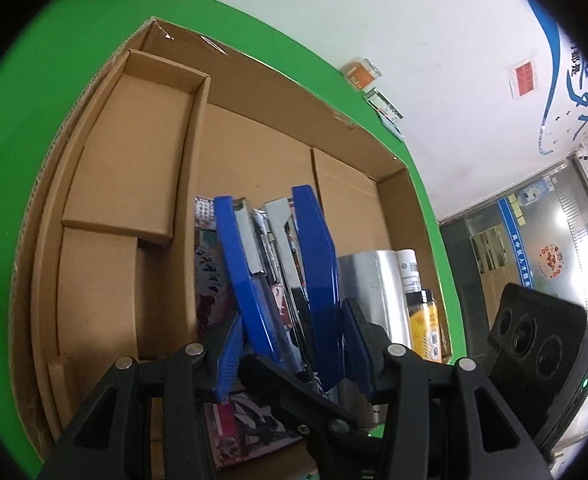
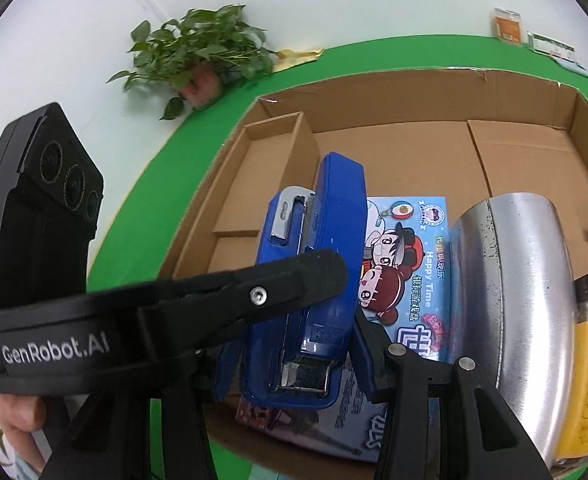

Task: Organize rigid objects
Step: 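Carry the blue stapler over the box onto the game box, then release the stapler in the box and withdraw the left tool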

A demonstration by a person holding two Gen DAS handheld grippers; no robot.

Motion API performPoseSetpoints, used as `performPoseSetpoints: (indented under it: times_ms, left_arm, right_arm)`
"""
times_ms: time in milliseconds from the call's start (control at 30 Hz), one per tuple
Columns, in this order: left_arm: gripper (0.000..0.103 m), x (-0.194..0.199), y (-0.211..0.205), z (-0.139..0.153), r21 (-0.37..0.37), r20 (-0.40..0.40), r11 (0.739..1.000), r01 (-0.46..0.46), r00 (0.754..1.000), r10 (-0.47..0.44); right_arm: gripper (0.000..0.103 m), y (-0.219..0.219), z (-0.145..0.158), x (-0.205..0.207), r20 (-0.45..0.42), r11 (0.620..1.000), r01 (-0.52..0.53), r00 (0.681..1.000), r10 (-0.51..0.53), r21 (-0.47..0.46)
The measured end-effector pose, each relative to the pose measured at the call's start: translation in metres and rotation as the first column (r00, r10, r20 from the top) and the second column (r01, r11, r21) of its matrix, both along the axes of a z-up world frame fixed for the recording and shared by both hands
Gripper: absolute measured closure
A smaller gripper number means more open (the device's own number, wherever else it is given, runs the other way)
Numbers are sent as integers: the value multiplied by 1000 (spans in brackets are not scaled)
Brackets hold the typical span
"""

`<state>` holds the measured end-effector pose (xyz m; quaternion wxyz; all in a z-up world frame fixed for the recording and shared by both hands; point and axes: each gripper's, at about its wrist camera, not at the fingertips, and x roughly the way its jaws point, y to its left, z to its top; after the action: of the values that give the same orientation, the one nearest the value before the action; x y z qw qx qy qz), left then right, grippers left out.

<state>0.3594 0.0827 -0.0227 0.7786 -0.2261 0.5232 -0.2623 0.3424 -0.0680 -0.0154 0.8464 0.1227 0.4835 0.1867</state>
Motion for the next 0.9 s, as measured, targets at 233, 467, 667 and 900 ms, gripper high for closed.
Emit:
performPoseSetpoints:
  times_ms: [233,467,667,900]
  left_arm:
    - [54,-18,28,37,16,110,993,-116,987,114]
    - [54,-61,40,58,63,219,982,-179,962,162]
    - [54,-84,42,66,98,282,971,-220,941,185]
    - [13,-158,30,105,235,606,868,-438,764,221]
  right_arm:
    - [38,1,-4,-2,-2,995,-52,999,53,84]
    - [62,9,-14,7,-12,997,-68,998,67,-35]
    - [70,14,-13,7,0,996,-84,996,84,-16]
    - [1,-23,58,-82,382,996,-3,923,39,-93]
